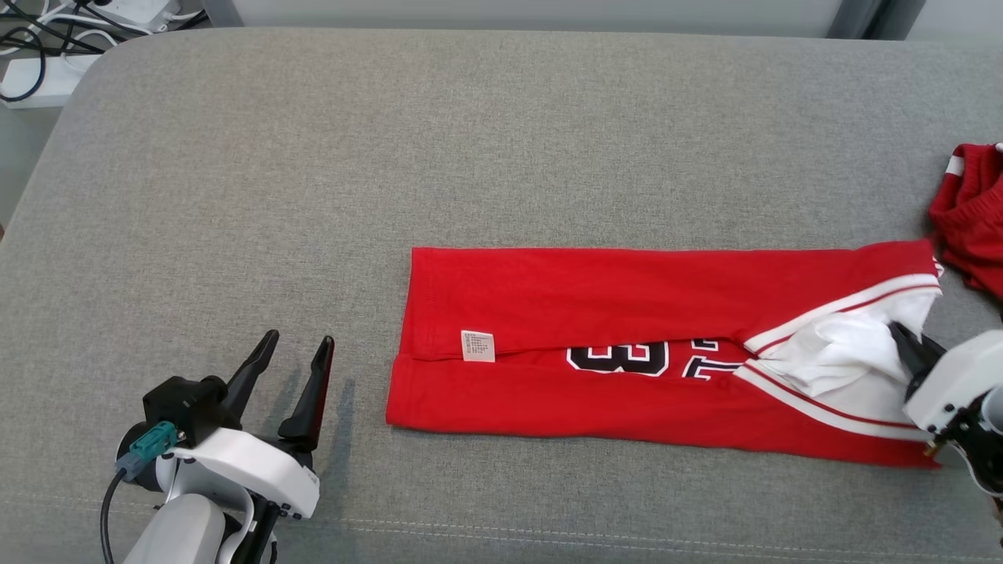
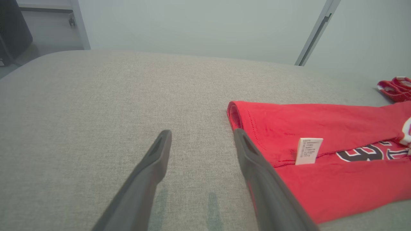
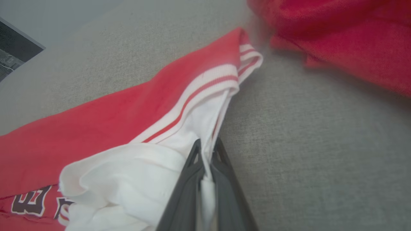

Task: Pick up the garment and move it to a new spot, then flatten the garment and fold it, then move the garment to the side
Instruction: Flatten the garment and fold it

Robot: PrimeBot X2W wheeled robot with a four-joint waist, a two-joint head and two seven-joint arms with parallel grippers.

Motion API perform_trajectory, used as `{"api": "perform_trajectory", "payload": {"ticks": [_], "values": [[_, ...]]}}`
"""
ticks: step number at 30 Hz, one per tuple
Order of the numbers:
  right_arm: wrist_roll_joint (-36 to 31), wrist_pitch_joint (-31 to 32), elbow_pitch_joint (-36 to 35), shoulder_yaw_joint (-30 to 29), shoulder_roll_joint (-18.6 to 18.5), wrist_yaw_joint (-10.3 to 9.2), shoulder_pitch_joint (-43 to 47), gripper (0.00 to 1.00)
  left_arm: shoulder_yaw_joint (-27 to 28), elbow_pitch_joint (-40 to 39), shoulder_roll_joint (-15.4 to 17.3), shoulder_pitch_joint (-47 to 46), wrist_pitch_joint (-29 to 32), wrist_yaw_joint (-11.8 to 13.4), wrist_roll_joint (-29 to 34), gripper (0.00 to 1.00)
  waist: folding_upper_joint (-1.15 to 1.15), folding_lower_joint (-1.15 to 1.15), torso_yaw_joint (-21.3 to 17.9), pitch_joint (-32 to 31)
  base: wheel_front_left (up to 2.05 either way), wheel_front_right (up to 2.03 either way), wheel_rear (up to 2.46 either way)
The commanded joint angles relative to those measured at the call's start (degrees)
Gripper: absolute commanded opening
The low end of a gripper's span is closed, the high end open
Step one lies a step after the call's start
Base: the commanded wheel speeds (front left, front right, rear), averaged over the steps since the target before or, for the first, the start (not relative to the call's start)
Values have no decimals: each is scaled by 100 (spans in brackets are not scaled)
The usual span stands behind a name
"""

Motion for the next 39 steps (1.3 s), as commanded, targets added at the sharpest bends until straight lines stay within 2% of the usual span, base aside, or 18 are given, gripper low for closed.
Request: {"api": "perform_trajectory", "payload": {"ticks": [1,5,11,16,21,26,32,37,38,39], "values": [[-36,49,-396,75,-114,-25,-52,0,184,-136,152,-193,-59,-41,19,100,0,0,5,13,0,0,0],[162,384,-1396,246,-44,-25,71,0,173,-151,127,-172,-59,-41,33,100,0,0,11,13,0,0,0],[461,1128,-3051,429,-164,-25,354,0,80,-179,78,-196,-59,-41,47,100,0,0,69,10,0,0,0],[539,1741,-3766,449,-14,-25,534,0,-61,-174,6,-261,-59,-41,27,100,0,0,234,15,0,0,0],[414,2059,-3836,468,380,-25,447,0,-226,-193,-75,-324,-59,-41,25,100,0,0,469,59,0,0,0],[66,2280,-3536,551,915,-25,163,0,-403,-271,-209,-399,-59,-41,45,100,0,0,897,138,0,0,0],[-337,2216,-2987,487,1360,-25,-184,0,-619,-368,-347,-430,-59,-41,31,100,0,0,1550,206,0,0,0],[-525,2094,-2647,425,1513,-25,-312,0,-735,-368,-379,-401,-59,-41,-18,100,0,0,1829,211,0,0,0],[-604,2017,-2562,385,1536,-25,-345,31,-733,-371,-383,-393,-59,-41,-23,100,0,0,1846,211,0,0,0],[-677,1940,-2498,358,1557,-25,-380,95,-728,-375,-387,-386,-59,-41,-27,100,0,0,1862,213,0,0,0]]}}
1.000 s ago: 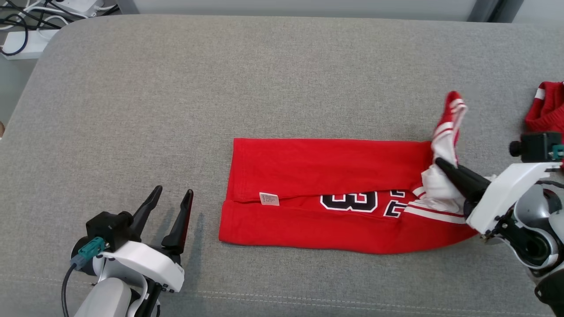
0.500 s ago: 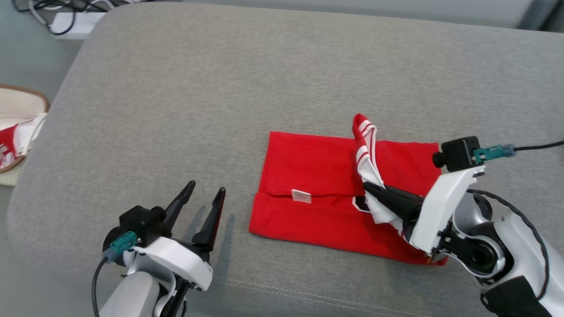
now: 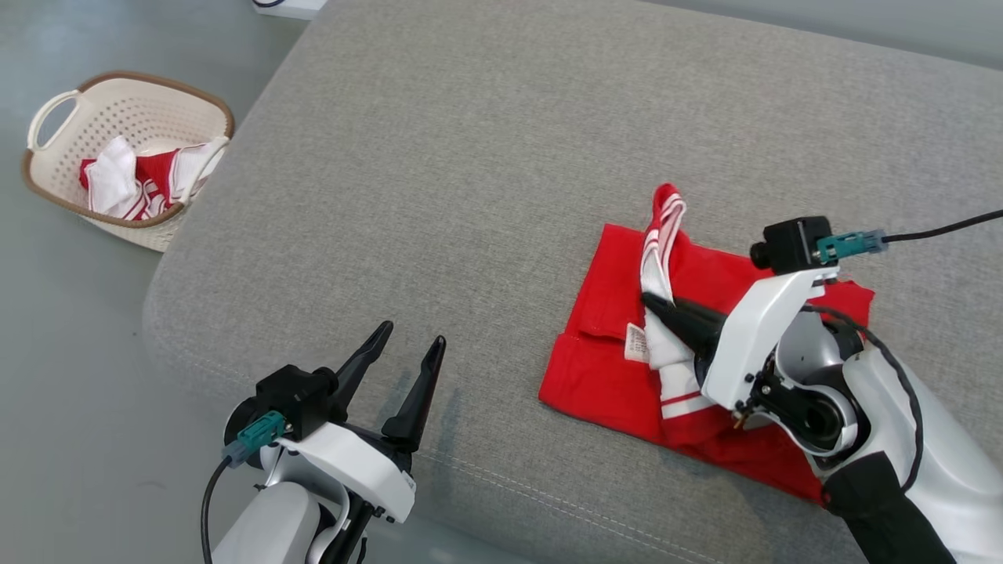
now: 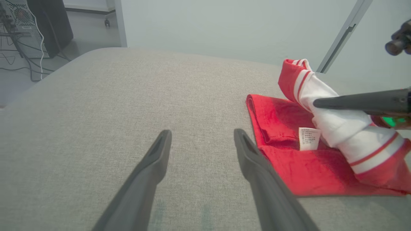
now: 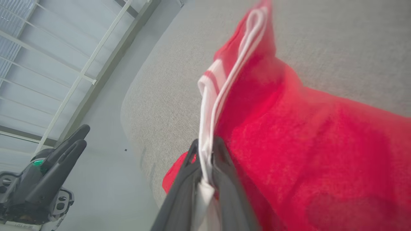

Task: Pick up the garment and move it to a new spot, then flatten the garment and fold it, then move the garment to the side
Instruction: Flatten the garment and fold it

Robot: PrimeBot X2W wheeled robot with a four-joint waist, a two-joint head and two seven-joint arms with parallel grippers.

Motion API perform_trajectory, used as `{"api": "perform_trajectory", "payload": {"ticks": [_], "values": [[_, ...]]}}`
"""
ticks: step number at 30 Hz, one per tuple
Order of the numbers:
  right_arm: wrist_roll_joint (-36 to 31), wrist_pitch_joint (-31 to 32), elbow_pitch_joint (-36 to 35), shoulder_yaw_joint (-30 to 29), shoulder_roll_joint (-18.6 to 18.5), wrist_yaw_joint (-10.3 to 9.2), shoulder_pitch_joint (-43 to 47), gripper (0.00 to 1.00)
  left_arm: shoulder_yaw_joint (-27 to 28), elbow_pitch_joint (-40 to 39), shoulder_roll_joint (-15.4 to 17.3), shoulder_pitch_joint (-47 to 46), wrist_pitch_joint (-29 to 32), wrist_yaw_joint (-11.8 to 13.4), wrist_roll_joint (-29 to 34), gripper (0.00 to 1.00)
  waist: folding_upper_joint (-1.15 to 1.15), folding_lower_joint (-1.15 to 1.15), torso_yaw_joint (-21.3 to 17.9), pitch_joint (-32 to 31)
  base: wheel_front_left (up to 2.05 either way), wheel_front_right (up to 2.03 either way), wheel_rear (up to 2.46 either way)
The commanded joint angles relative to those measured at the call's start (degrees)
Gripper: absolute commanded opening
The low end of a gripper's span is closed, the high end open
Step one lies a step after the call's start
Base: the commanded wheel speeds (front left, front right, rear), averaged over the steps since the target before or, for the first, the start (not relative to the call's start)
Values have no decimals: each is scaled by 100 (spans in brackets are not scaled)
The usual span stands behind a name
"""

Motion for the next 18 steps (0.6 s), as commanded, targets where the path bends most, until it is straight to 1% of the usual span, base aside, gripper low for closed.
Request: {"api": "perform_trajectory", "payload": {"ticks": [1,4,7,10,12,15,18], "values": [[-60,-151,-95,-38,121,10,-147,100,197,-145,122,-140,-58,-40,-29,100,0,0,36,7,0,0,0],[-42,-258,-66,-167,219,10,-226,100,274,-165,140,-94,-58,-40,-19,100,0,0,-50,7,0,0,0],[142,-244,-268,-315,243,10,-285,100,346,-183,163,-88,-58,-40,20,100,0,0,-216,6,0,0,0],[243,-374,-581,-652,87,10,-288,100,461,-235,183,-115,-58,-40,79,100,0,0,-408,-12,0,0,0],[238,-474,-733,-961,-101,10,-211,100,522,-273,207,-135,-58,-40,131,100,0,0,-539,-29,0,0,0],[305,-554,-858,-1464,-309,10,75,100,593,-299,249,-144,-58,-40,188,100,0,0,-724,-64,0,0,0],[354,-570,-905,-1830,-424,10,495,100,645,-317,280,-132,-58,-40,225,100,0,0,-881,-92,0,0,0]]}}
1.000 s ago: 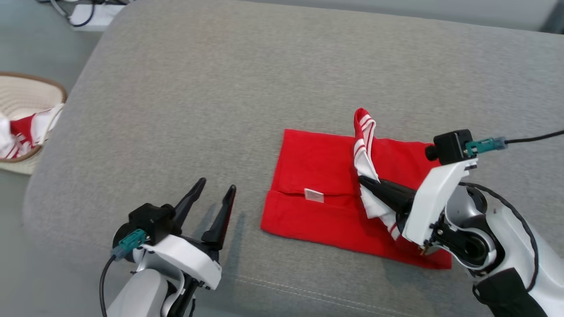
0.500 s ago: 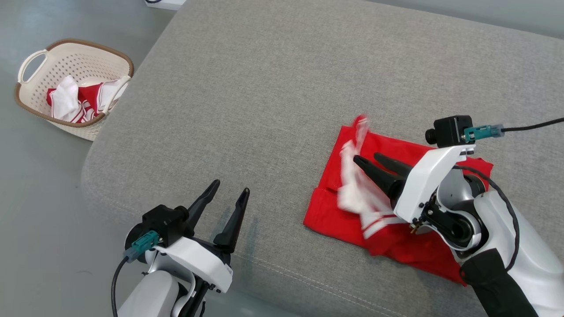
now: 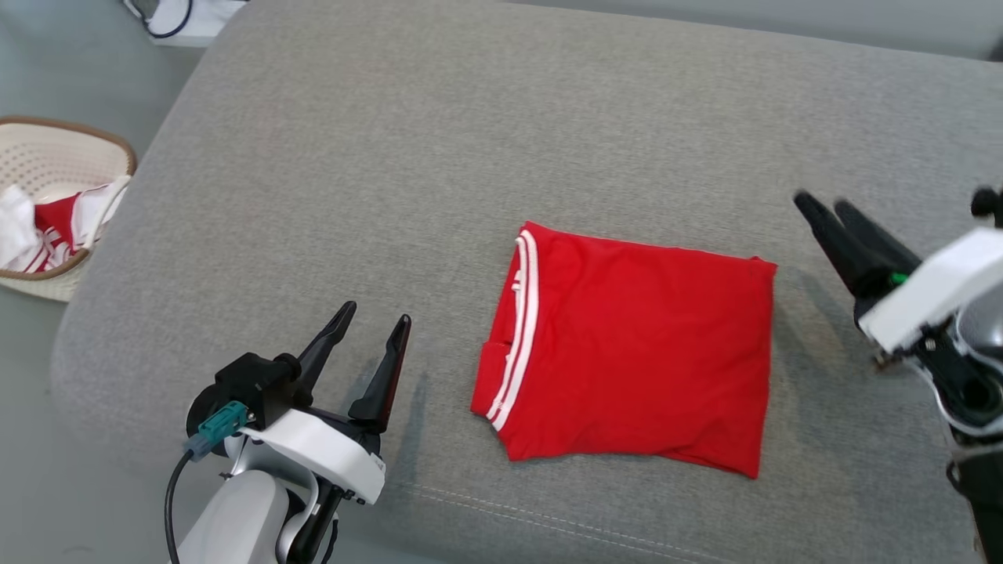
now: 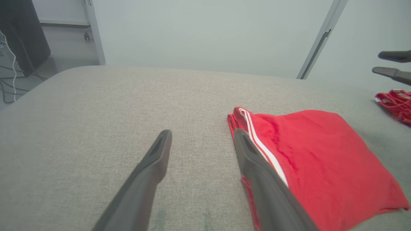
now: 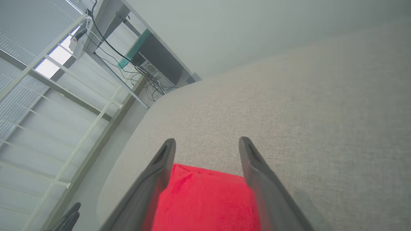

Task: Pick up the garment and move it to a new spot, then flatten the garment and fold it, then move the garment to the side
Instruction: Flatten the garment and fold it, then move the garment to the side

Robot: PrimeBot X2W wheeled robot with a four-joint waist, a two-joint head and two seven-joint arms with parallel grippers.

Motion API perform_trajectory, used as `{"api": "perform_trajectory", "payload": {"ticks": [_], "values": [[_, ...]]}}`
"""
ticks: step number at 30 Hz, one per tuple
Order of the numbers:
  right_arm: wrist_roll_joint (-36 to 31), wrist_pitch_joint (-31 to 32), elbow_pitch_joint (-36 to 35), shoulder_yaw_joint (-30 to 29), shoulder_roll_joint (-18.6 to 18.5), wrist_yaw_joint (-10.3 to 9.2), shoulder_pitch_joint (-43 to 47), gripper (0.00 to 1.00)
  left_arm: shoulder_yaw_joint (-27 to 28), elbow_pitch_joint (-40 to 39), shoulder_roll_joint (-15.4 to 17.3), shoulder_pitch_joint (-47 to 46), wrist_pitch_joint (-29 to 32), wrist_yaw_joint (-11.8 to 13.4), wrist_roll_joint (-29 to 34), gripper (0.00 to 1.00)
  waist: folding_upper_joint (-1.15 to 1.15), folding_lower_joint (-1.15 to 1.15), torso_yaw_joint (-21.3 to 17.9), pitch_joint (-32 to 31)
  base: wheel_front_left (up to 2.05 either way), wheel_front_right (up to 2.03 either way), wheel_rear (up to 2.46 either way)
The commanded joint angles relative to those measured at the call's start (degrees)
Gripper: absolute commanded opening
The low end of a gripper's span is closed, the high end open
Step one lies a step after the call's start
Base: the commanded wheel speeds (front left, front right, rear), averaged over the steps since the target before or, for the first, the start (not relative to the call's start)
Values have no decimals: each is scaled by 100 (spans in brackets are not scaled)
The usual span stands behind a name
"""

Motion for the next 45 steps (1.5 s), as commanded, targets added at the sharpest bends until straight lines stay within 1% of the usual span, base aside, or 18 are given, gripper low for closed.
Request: {"api": "perform_trajectory", "payload": {"ticks": [1,5,7,12,20,27,28,29,30,31,36,39,42,45], "values": [[11,-50,-181,-90,-24,10,441,100,254,-149,162,-138,-58,-41,70,100,0,0,-190,-46,0,0,0],[26,-39,-185,-215,52,10,971,100,286,-174,181,-147,-58,-41,126,100,0,0,-268,-46,0,0,0],[27,-40,-168,-219,100,10,1069,100,288,-182,181,-151,-58,-41,134,100,0,0,-272,-41,0,0,0],[-60,25,-3,-66,303,10,1369,100,250,-245,174,-196,-58,-41,200,100,0,0,-164,17,0,0,0],[-308,56,408,252,429,10,1383,100,297,-260,99,-181,-58,-41,293,100,0,0,132,83,0,0,0],[-378,158,598,542,458,10,1294,100,349,-282,46,-133,-58,-41,286,100,0,0,242,121,0,0,0],[-372,170,617,582,471,10,1273,80,354,-286,42,-130,-58,-41,281,100,0,0,244,125,0,0,0],[-366,167,637,610,486,10,1248,47,361,-290,39,-127,-58,-41,278,100,0,0,243,128,0,0,0],[-355,167,646,648,498,10,1223,11,366,-295,36,-124,-58,-41,275,100,0,0,240,131,0,0,0],[-338,155,644,682,503,10,1198,0,367,-300,34,-122,-58,-41,273,100,0,0,236,136,0,0,0],[-256,-85,618,672,424,10,1108,0,352,-327,30,-121,-58,-41,263,100,0,0,178,125,0,0,0],[-188,-271,598,623,363,10,1108,0,334,-319,67,-92,-58,-41,277,100,0,0,65,63,0,0,0],[-57,-444,566,538,363,10,1160,0,268,-304,124,-108,-58,-41,292,100,0,0,-113,-16,0,0,0],[60,-547,536,512,374,10,1249,0,212,-297,173,-172,-58,-41,293,100,0,0,-381,-90,0,0,0]]}}
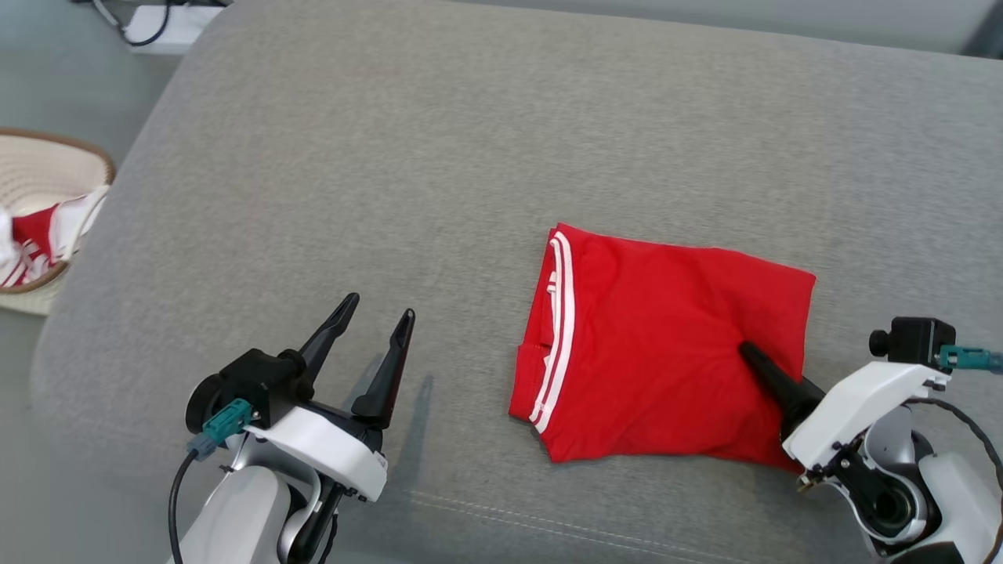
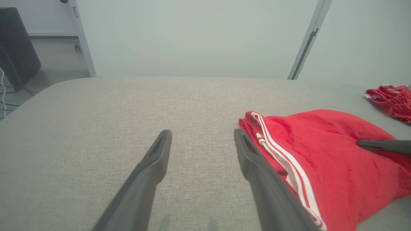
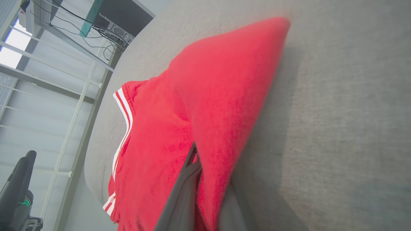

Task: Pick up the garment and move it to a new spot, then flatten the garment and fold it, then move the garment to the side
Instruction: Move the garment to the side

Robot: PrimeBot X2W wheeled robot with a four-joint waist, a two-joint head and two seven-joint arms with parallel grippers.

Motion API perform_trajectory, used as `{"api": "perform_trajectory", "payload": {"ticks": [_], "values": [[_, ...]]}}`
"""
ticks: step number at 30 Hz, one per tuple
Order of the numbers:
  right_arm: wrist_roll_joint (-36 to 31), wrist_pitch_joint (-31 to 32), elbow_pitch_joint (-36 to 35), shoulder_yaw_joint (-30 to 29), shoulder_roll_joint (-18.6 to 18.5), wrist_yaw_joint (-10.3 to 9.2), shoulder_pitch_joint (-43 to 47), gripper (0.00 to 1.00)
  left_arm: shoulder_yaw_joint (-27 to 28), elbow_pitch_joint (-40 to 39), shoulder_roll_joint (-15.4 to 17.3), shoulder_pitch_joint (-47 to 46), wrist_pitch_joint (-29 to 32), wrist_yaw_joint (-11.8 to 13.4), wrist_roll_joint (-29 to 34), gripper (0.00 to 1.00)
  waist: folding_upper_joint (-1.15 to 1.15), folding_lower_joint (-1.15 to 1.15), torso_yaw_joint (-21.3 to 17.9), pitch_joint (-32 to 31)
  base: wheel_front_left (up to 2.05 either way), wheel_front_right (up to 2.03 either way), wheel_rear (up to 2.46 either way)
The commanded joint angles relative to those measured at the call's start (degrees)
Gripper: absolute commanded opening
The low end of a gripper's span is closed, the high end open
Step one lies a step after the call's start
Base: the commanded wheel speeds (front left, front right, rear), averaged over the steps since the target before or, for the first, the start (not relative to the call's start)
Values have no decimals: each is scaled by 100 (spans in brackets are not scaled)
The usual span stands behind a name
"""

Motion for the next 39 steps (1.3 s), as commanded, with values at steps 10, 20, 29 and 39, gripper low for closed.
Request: {"api": "perform_trajectory", "payload": {"ticks": [10,20,29,39], "values": [[209,-326,-204,192,-10,9,435,0,-18,-14,358,-328,-58,-40,-21,100,0,0,-1414,-357,0,0,0],[286,-449,-100,464,57,9,645,0,80,15,445,-202,-58,-40,-85,100,0,0,-2779,-625,0,0,0],[-177,-619,28,690,-369,9,-48,0,133,-20,360,-135,-58,-40,-112,100,0,0,-2923,-297,0,0,0],[-582,-431,184,571,-1231,9,-1615,0,93,-65,385,-241,-58,-40,-142,100,0,0,-2460,158,0,0,0]]}}
